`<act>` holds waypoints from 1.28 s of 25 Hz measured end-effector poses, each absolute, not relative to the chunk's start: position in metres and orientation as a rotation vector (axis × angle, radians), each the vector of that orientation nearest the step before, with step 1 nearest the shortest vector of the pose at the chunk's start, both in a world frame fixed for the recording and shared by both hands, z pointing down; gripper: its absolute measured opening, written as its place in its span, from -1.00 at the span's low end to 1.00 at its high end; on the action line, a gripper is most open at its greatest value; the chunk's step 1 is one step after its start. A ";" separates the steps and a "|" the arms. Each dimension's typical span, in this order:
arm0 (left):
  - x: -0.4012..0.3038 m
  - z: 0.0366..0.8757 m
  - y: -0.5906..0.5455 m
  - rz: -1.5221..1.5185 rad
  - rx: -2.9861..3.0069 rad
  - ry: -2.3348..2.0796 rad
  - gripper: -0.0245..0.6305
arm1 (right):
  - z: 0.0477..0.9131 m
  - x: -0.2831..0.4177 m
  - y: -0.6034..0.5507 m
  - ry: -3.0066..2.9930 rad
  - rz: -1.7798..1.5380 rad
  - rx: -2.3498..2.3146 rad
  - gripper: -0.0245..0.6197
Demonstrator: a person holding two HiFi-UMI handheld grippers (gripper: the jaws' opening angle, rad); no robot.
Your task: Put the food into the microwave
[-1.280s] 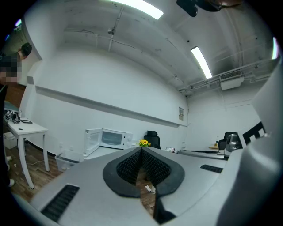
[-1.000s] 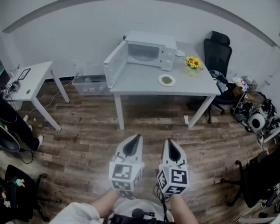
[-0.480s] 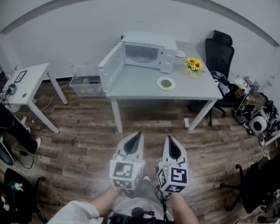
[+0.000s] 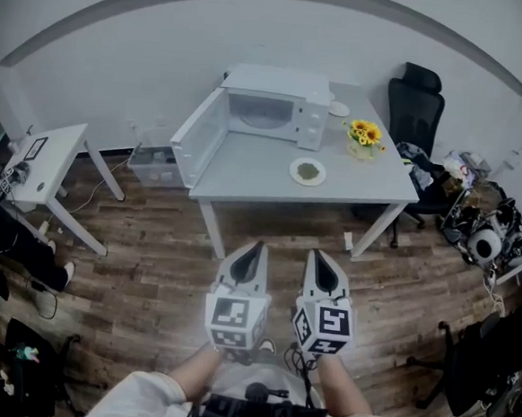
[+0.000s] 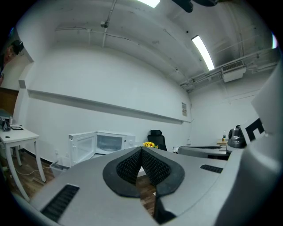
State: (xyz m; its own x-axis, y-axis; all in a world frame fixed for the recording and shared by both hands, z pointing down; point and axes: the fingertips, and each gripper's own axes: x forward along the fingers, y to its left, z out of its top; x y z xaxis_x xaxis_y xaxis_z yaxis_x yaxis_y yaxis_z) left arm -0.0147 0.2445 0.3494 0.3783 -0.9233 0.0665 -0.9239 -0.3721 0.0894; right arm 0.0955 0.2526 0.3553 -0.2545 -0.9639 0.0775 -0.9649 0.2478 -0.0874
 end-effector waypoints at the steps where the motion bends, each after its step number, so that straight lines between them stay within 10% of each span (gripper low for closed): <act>1: -0.013 0.350 0.237 0.007 2.509 -1.697 -0.89 | 0.355 0.097 0.245 -2.477 0.181 1.908 -0.85; 32: 0.015 0.364 0.095 0.040 2.406 -1.809 -0.89 | 0.370 0.135 0.091 -2.512 0.219 1.798 -0.85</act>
